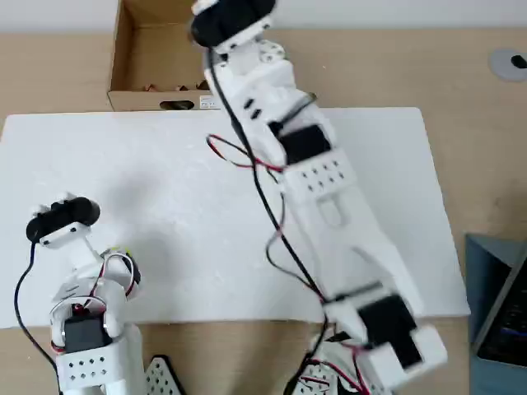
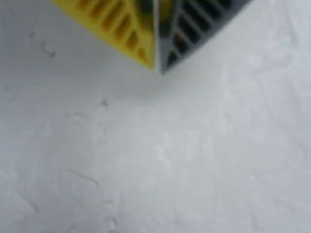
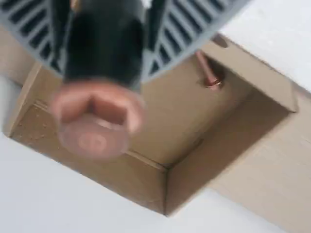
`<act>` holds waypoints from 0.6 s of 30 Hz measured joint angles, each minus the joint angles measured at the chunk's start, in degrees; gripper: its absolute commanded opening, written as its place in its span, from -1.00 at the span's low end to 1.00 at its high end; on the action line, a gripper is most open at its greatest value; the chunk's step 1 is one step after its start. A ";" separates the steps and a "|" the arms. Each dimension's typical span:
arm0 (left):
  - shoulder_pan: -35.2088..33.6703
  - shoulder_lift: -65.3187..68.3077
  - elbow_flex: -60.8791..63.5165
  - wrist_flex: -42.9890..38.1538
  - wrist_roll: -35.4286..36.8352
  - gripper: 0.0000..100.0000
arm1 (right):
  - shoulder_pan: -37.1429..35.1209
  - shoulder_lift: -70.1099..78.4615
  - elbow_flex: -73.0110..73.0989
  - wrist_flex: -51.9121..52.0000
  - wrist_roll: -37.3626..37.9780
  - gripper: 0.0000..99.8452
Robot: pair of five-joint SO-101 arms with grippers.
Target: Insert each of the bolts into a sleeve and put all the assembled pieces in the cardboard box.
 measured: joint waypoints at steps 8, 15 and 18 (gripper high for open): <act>0.00 0.00 0.00 0.00 0.00 -0.99 | 0.00 21.54 -15.21 -3.43 5.27 -0.98; 0.00 0.00 0.00 0.00 0.00 -0.99 | 0.00 40.88 -32.18 -3.43 10.81 -0.98; 0.00 0.00 0.00 0.00 0.00 -0.99 | 0.00 48.44 -39.91 -3.43 13.71 -0.98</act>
